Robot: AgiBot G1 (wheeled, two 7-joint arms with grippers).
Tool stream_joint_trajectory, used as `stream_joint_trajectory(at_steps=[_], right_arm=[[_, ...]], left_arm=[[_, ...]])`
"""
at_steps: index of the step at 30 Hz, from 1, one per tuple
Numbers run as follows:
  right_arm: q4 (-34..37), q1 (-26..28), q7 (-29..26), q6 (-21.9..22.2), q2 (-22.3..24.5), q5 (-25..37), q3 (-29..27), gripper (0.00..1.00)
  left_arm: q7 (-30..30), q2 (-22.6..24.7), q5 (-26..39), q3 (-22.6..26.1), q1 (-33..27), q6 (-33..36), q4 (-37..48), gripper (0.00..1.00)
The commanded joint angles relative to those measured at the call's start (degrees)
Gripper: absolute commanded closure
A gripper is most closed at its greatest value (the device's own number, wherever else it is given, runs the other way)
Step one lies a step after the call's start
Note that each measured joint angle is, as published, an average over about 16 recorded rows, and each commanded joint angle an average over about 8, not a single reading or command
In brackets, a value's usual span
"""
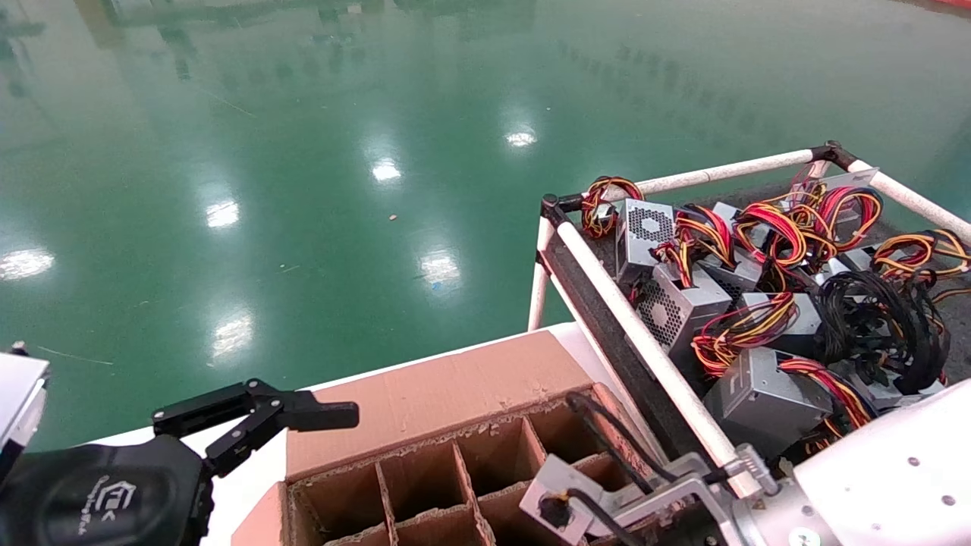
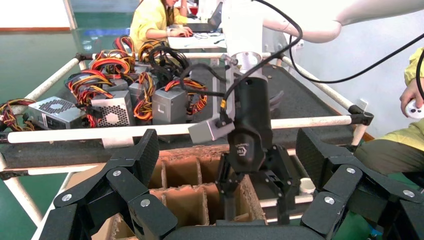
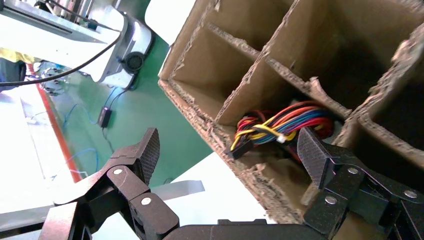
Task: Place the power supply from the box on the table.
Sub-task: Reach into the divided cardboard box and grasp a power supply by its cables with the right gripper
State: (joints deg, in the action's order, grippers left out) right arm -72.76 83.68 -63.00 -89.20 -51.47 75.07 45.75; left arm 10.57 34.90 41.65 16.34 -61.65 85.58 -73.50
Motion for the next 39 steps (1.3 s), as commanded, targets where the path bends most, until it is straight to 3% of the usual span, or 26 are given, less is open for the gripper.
stream_joint_trajectory(at_steps=[1, 23, 25, 27, 31, 33, 36, 39], right_arm=[[-0.1, 0.2, -1.0, 0.0, -0.4, 0.1, 0.7, 0.0], [0.7, 2.0, -6.4, 1.0, -4.1, 3.7, 5.9, 0.01], [1.0, 2.1, -6.8, 1.0, -4.4, 3.9, 6.2, 0.09], [1.3, 2.1, -7.2, 1.1, -4.8, 4.0, 6.5, 0.25], [1.6, 2.2, -7.6, 1.3, -5.4, 4.3, 6.9, 0.7], [1.8, 2.3, -7.7, 1.4, -5.6, 4.4, 7.1, 0.87], [2.1, 2.3, -7.9, 1.6, -5.9, 4.5, 7.3, 0.99], [2.4, 2.2, -8.1, 1.8, -6.1, 4.7, 7.4, 1.0]], left_arm=[[0.0, 0.0, 0.0, 0.0, 0.0, 0.0, 0.0, 0.0], [0.0, 0.0, -0.1, 0.1, 0.0, 0.0, 0.0, 0.0], [-0.1, 0.0, -0.1, 0.1, 0.0, 0.0, 0.0, 0.0], [-0.1, 0.0, -0.1, 0.1, 0.0, 0.0, 0.0, 0.0], [-0.1, -0.1, -0.1, 0.1, 0.0, -0.1, 0.0, 0.0], [-0.1, -0.1, -0.1, 0.1, 0.0, -0.1, 0.0, 0.0], [-0.1, -0.1, -0.1, 0.1, 0.0, -0.1, 0.0, 0.0], [-0.1, -0.1, -0.1, 0.2, 0.0, -0.1, 0.0, 0.0]])
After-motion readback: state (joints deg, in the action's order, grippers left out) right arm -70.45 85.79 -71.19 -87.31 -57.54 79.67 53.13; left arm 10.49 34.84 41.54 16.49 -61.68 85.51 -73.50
